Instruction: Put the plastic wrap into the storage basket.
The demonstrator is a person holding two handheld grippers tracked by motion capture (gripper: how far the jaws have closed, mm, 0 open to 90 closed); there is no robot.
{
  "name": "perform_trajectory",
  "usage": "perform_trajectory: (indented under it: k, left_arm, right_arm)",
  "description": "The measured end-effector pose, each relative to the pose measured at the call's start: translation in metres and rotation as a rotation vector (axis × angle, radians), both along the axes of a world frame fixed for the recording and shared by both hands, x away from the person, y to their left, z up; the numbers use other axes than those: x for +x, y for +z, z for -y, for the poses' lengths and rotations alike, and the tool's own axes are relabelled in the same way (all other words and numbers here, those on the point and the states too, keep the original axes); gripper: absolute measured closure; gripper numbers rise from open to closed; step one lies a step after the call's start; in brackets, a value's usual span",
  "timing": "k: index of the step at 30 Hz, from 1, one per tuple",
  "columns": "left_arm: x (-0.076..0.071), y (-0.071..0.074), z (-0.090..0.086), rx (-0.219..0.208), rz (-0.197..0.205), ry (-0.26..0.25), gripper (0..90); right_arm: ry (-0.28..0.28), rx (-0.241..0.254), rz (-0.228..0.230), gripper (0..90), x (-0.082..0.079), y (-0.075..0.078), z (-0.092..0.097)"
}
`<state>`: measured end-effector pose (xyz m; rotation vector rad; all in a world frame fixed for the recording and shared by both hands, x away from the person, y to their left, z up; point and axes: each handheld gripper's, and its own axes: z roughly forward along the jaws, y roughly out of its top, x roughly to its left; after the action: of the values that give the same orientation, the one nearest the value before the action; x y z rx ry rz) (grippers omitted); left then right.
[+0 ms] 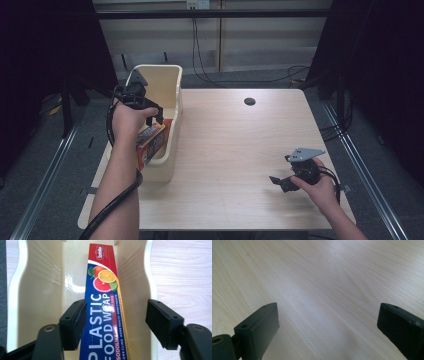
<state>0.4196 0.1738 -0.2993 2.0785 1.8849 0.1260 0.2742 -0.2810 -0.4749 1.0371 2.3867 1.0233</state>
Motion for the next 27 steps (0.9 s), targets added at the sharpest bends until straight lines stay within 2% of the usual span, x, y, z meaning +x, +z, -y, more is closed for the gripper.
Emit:
perform_trajectory:
  k: [4, 6, 8, 11, 13, 18, 27]
  left_arm:
    - [-0.001, 0.002, 0.002, -0.026, 0.008, -0.009, 30.6]
    - [-0.001, 0.006, 0.004, -0.023, 0.027, -0.024, 29.2]
    - [-0.001, 0.011, 0.007, -0.047, 0.039, -0.021, 27.6]
    - [-0.001, 0.017, 0.011, -0.039, 0.055, -0.040, 27.0]
    - [-0.001, 0.020, 0.015, -0.057, 0.066, -0.053, 26.2]
    - [-0.003, 0.027, 0.031, -0.075, 0.088, -0.094, 23.8]
    - [-0.003, 0.024, 0.062, -0.106, 0.093, -0.173, 20.4]
  right_arm:
    - [0.002, -0.001, 0.003, 3.7, -0.001, 0.000, 0.000]
    - [0.004, 0.001, 0.003, 3.7, -0.001, 0.000, 0.000]
    - [0.003, -0.001, 0.003, 3.7, -0.001, 0.000, 0.002]
    - [-0.006, 0.000, 0.004, 3.7, -0.002, 0.001, 0.003]
    - [-0.006, 0.000, 0.002, 3.7, -0.003, 0.000, 0.004]
    - [-0.015, 0.001, 0.009, 3.7, -0.006, 0.002, 0.007]
    - [-0.015, 0.002, 0.011, 3.7, -0.008, 0.002, 0.008]
